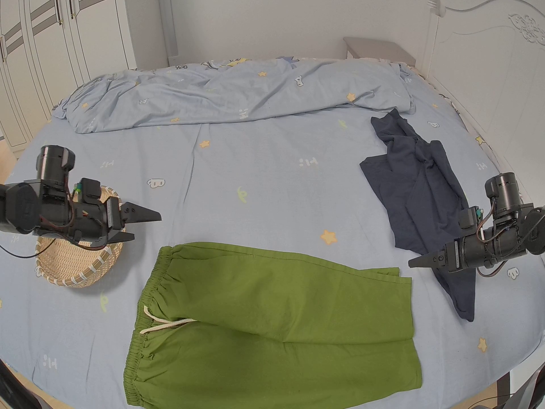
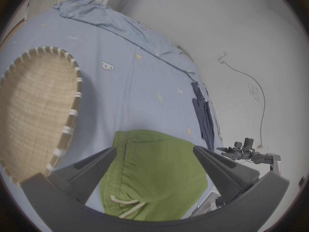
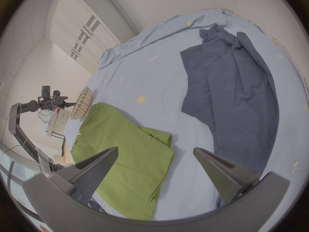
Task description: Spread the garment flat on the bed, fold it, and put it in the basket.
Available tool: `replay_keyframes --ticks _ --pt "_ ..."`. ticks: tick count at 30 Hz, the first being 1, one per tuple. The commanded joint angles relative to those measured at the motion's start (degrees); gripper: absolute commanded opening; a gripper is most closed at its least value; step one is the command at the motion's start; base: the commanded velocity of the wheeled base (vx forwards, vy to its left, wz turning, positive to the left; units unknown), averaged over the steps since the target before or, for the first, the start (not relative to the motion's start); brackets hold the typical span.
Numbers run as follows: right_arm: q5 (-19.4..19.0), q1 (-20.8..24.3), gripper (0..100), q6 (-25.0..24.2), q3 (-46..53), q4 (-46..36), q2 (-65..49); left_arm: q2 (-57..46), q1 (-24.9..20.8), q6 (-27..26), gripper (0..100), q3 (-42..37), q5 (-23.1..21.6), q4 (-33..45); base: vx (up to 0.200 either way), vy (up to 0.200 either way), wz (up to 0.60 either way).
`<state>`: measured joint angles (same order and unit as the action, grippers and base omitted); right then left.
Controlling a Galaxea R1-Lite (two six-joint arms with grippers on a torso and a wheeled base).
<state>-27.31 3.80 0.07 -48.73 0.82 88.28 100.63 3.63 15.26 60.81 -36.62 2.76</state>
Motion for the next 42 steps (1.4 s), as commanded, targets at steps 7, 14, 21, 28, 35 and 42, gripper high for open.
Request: replay_keyframes --ticks 7,14,21,28,35,42 --pt "-1.26 -0.2 100 -1.39 0.12 1.82 5.14 12.83 -2.84 0.38 100 6.08 3.13 -3.37 0.0 0.0 0.0" --pt "-1.43 0.33 100 -1.39 0.56 1.82 5.32 17.4 -2.49 0.47 100 7.48 3.13 -3.55 0.0 0.0 0.0" --pt "-1.43 0.5 100 -1.39 0.65 1.82 5.32 18.99 -3.11 0.56 100 8.28 3.13 -3.55 0.0 0.0 0.0" --pt "-1.43 0.5 100 -1.48 0.83 1.91 5.32 21.1 -3.19 0.47 100 9.24 3.31 -3.46 0.0 0.0 0.0" --pt "-1.43 0.15 100 -1.48 0.83 2.26 5.5 21.1 -3.28 0.47 0 9.07 3.31 -3.37 0.0 0.0 0.0" --pt "-1.43 -0.11 100 -1.48 0.83 2.26 5.58 21.18 -3.37 0.29 0 8.8 3.31 -3.02 0.0 0.0 0.0"
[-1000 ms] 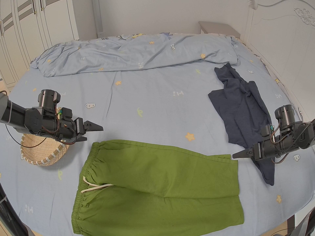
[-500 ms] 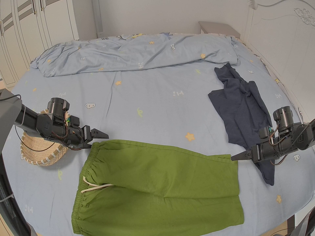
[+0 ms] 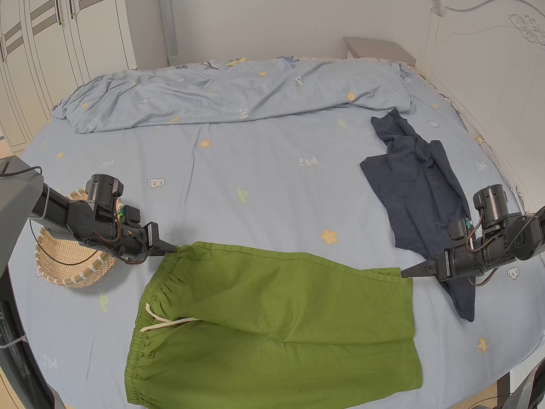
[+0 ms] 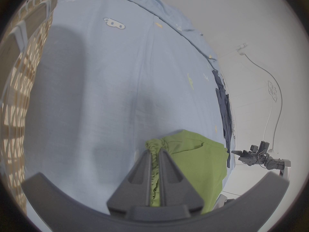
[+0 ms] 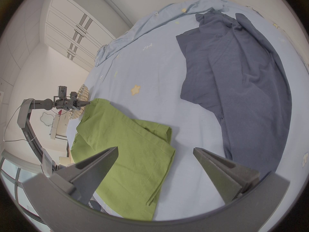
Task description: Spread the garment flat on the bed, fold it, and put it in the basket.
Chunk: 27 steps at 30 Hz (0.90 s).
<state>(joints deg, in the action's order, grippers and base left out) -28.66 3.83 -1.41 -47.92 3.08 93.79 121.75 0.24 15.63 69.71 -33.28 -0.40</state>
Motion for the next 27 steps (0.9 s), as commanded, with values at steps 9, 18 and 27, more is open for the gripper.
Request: replay_keyframes --ticks 9,18,27 --pt "-0.08 -0.22 100 -3.77 -0.42 0.52 1.92 -1.86 0.9 0.02 0 -0.45 1.46 0.4 0.0 0.0 0.0" --pt "-1.66 0.22 100 -14.93 0.72 7.9 3.06 -4.68 1.25 -0.07 0 -2.12 1.99 0.31 0.0 0.0 0.0" --pt "-2.54 1.8 100 -14.23 2.13 8.61 4.73 -4.5 1.43 -0.07 0 -2.03 1.99 0.14 0.0 0.0 0.0"
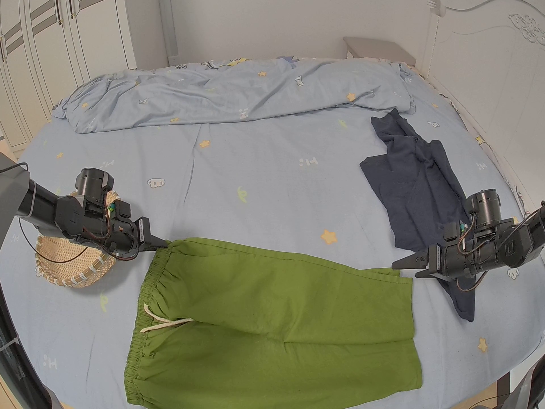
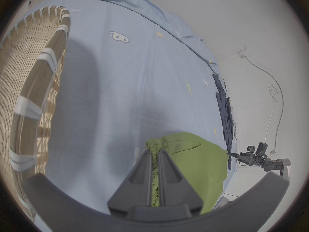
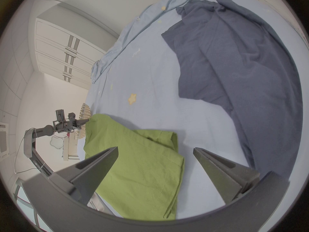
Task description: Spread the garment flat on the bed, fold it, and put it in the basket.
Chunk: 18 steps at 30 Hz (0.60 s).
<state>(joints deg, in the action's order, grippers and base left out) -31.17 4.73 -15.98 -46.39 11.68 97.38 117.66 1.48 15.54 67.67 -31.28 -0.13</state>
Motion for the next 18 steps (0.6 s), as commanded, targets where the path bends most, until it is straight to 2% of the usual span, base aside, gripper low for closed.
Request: replay_keyframes --ticks 1,7,18 --pt "-0.03 0.9 100 0.43 0.77 0.01 1.15 -0.42 0.28 0.01 0 0.01 -0.01 -0.13 0.0 0.0 0.0" --pt "0.06 1.77 100 3.77 2.26 0.01 2.2 -0.33 0.37 0.01 0 0.01 -0.01 -0.31 0.0 0.0 0.0" --pt "-0.03 2.13 100 3.85 2.79 0.01 2.82 -0.33 0.37 0.01 0 0.09 -0.01 -0.31 0.0 0.0 0.0"
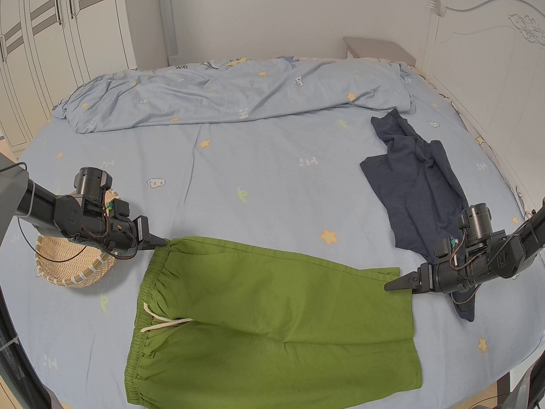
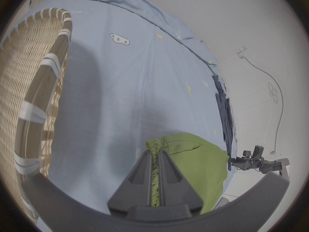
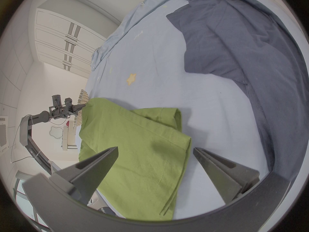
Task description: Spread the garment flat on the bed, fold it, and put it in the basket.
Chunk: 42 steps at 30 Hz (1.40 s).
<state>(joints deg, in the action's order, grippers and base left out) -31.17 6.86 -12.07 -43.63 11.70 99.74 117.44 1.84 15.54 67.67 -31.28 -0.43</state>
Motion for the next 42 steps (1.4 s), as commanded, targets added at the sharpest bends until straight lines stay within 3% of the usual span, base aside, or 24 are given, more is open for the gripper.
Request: replay_keyframes --ticks 1,17,24,33,36,42 --pt "-0.03 -0.01 0 -0.06 0.04 -0.01 0.45 -0.11 0.0 0.01 0 0.09 -0.01 -0.01 0.0 0.0 0.0" --pt "0.06 -0.54 0 0.12 0.04 0.07 1.51 -0.37 0.09 0.01 0 0.01 -0.01 0.08 0.0 0.0 0.0" --pt "0.76 -1.68 0 3.63 0.3 0.78 1.77 -0.9 0.18 0.01 0 -0.08 -0.01 0.25 0.0 0.0 0.0" --pt "0.94 -0.97 0 3.89 0.56 0.78 -2.62 -3.63 0.88 0.1 0 -0.43 -0.01 0.34 0.0 0.0 0.0" --pt "2.96 -0.18 0 3.81 0.21 0.87 -4.47 -4.59 1.32 0.1 0 -0.7 -0.01 0.34 0.0 0.0 0.0" --pt "11.66 4.04 0 3.72 -1.46 5.96 -3.94 -6.44 2.2 0.1 0 -0.87 -0.01 0.34 0.0 0.0 0.0"
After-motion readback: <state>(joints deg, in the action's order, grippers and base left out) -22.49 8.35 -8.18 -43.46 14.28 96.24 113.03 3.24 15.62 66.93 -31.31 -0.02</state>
